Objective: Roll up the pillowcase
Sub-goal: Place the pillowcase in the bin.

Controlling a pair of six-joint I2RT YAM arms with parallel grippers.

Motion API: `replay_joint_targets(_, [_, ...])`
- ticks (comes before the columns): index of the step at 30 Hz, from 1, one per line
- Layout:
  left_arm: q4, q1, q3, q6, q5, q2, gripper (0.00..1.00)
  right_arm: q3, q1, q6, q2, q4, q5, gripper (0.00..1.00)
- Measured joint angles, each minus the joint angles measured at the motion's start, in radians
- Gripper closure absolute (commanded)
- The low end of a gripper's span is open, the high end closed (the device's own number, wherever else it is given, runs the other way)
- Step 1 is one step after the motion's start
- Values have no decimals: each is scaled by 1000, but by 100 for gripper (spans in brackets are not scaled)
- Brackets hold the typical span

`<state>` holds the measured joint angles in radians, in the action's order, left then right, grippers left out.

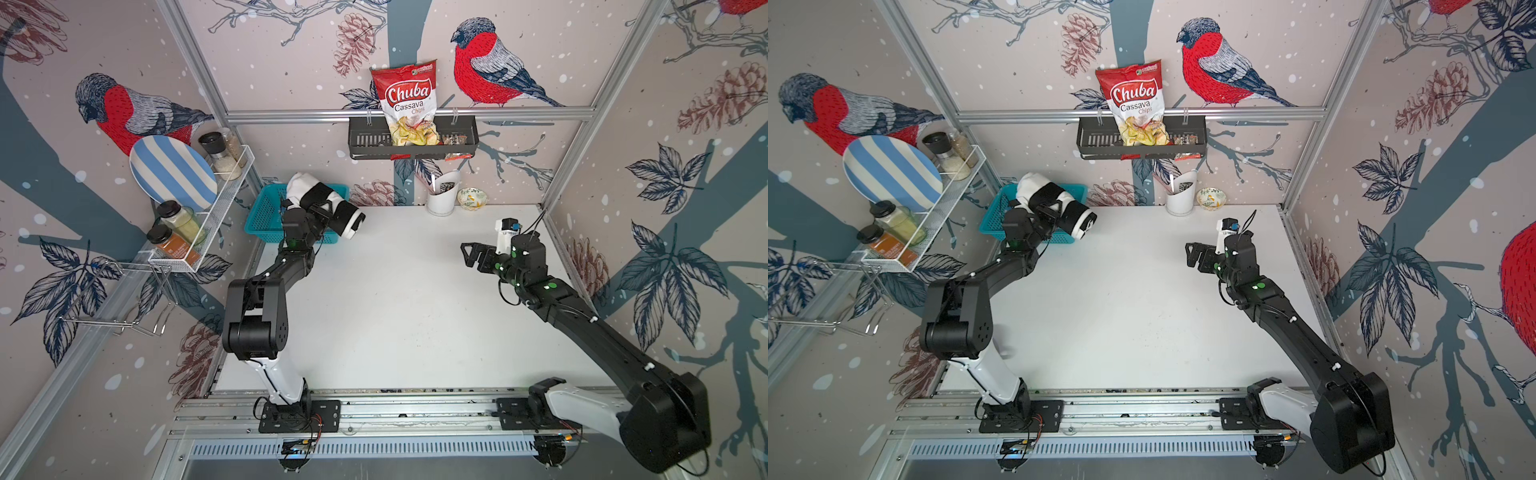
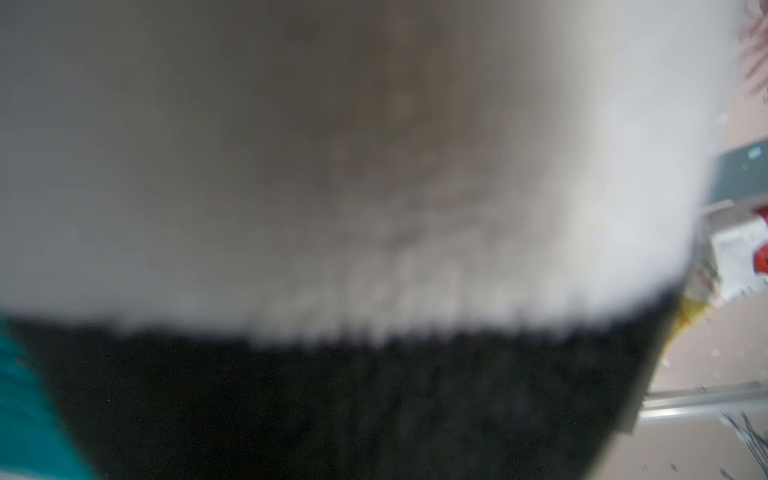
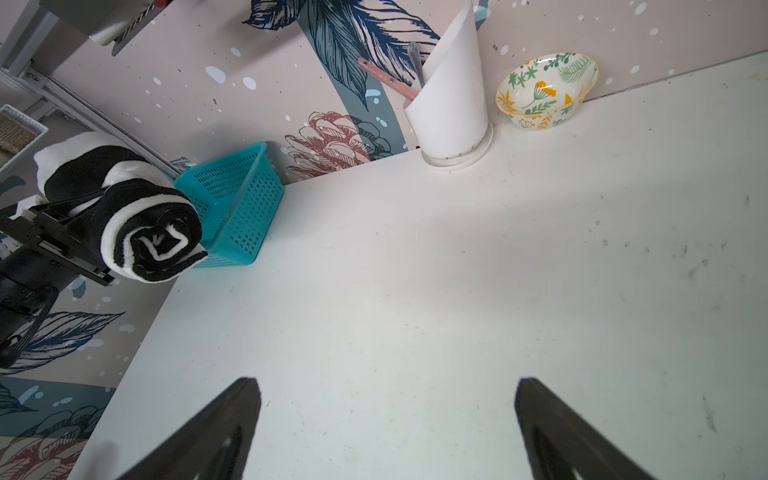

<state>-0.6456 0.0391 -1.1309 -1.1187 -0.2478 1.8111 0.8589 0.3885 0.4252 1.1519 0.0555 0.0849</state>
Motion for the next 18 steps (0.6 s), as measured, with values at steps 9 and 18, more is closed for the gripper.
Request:
replay_joint_targets(9, [-34,68,-218,-63,76,239,57,14,8,5,0,21,-30,0])
replay_joint_targets(18, [-10,85,-405,-111,154,415,43,20,3,21,8,36,-58,0])
